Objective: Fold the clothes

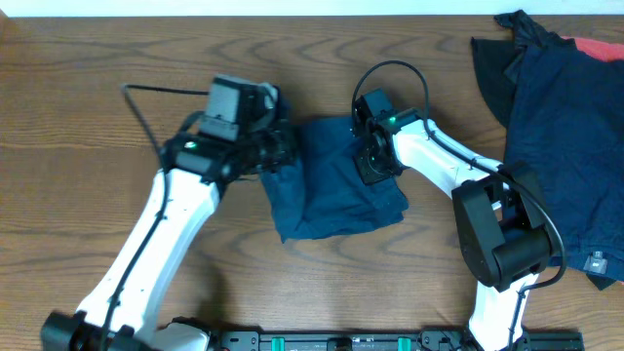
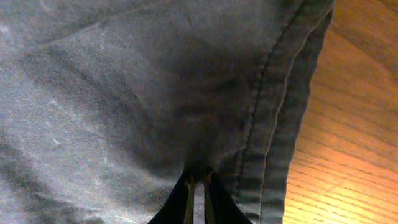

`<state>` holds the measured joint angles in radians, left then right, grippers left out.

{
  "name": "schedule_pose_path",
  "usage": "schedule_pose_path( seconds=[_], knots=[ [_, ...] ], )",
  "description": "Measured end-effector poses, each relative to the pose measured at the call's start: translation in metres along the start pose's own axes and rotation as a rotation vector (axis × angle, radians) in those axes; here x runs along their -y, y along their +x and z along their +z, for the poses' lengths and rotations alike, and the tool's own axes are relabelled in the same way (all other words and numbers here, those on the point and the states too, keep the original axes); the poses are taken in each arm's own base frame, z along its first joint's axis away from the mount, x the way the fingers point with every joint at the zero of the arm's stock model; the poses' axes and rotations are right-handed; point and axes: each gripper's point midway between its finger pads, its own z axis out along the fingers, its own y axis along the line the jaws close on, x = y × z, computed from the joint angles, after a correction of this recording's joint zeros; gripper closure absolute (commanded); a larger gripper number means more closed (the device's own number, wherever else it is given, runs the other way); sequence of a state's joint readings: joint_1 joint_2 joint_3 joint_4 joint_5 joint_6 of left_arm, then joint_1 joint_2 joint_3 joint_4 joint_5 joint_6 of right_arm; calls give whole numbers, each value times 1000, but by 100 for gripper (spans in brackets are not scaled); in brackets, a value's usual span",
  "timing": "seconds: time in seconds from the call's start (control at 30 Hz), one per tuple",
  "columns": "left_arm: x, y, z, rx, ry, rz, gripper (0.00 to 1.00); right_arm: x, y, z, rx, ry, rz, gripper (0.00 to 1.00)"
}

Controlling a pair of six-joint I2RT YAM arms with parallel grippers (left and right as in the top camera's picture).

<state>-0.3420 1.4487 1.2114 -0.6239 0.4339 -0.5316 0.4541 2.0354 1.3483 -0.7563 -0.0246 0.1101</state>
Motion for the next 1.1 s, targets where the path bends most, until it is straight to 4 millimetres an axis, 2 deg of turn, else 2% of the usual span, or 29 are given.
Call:
schedule_pose_path(
  seconds=[0.17, 0.27, 0.5, 0.77, 0.8, 0.83, 0.9, 0.97, 1.1],
  knots=[
    [21, 13, 35, -48, 29, 22, 94, 0, 0, 0, -1, 3, -1, 94],
    [29, 21, 49, -73, 39, 39, 94, 0, 0, 0, -1, 3, -1, 94],
    [45, 26, 55, -71, 73, 68, 94, 0, 0, 0, -1, 3, -1, 94],
    [47, 25, 55, -66, 79, 55, 94, 0, 1, 0, -5, 3, -1, 93],
    [47, 25, 55, -64, 80, 54, 91, 0, 1, 0, -5, 3, -1, 93],
    [48, 24, 55, -62, 83, 52, 83, 0, 1, 0, -5, 3, -1, 94],
    [49, 24, 55, -61, 88, 53, 61, 0, 0, 0, -5, 3, 2, 94],
    [51, 23, 55, -60, 96, 53, 49, 0, 0, 0, -5, 3, 4, 93],
    [53, 24, 54, -64, 106, 51, 48, 0, 0, 0, -5, 2, 10, 93]
  ],
)
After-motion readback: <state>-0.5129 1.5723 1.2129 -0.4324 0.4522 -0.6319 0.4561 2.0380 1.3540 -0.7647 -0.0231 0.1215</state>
